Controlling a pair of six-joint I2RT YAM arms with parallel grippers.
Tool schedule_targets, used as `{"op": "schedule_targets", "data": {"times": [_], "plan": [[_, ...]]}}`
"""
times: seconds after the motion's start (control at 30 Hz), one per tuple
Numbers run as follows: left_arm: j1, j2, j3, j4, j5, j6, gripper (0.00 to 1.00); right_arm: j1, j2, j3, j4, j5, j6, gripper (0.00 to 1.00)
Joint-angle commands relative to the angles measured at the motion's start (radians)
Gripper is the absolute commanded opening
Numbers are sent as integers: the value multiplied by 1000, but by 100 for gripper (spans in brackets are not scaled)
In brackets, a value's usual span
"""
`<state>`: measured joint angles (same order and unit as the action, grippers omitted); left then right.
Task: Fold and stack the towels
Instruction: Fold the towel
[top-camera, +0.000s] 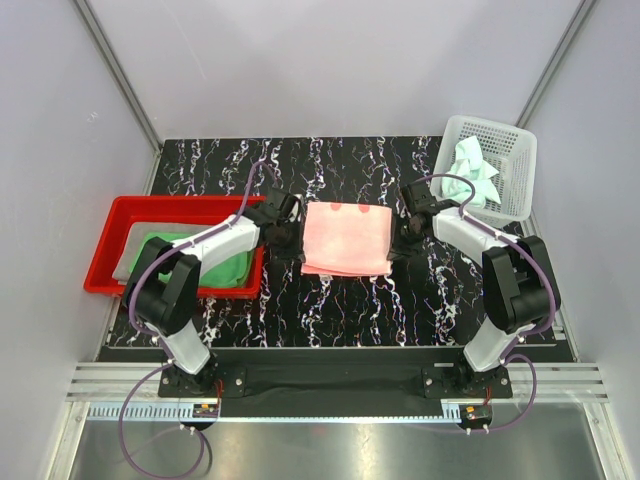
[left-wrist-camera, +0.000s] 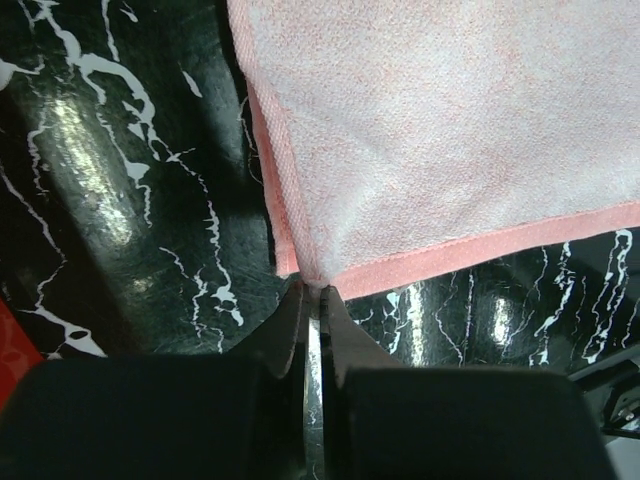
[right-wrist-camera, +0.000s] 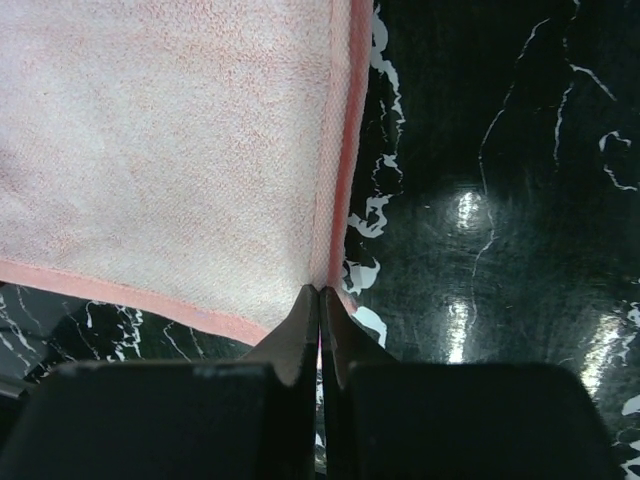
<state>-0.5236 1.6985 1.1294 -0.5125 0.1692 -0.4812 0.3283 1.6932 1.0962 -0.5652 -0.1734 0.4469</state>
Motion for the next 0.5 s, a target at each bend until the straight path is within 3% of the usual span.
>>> {"op": "schedule_targets", "data": {"times": [0.0, 0.23, 0.37, 0.47], "plan": [[-1, -28, -46, 96, 68, -52, 0, 8, -14, 48, -48, 80, -43, 0], [-15, 6, -118, 157, 95, -62, 0, 6, 29, -1, -15, 68, -51, 0], [-16, 3, -102, 144, 82, -59, 0, 8, 30, 7, -13, 54, -47, 16], [-18, 6, -77, 126, 76, -54, 0, 8, 28, 8, -9, 34, -43, 19]]}}
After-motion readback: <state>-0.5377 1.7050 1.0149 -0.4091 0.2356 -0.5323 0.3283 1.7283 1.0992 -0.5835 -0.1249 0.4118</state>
